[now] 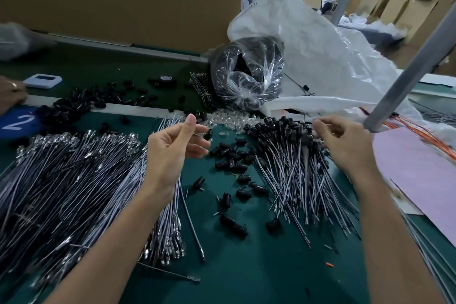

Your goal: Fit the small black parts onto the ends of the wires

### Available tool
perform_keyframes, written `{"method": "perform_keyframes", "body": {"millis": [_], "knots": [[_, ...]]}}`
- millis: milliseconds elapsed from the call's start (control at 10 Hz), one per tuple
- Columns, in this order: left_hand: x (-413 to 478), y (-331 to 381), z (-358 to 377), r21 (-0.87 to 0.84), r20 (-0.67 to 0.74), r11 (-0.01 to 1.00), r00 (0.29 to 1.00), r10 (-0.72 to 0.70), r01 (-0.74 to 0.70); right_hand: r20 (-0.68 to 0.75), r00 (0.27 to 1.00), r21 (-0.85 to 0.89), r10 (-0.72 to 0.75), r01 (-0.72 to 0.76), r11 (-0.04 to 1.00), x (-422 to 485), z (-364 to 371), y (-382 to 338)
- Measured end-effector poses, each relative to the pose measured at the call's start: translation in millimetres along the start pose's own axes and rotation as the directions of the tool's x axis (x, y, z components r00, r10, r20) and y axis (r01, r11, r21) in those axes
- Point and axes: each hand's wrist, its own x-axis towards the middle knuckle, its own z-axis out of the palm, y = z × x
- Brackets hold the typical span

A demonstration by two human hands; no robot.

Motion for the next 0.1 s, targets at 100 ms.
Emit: {"method": "perform_keyframes", "body": {"millis": [100], "knots": [[1.0,-1.0,-1.1,0.016,-0.054,1.0,0.999,0.001,-0.001,-0.085,0.995,0.032,-0.047,0.05,0.998,-0.8,4.6,-11.3]]}}
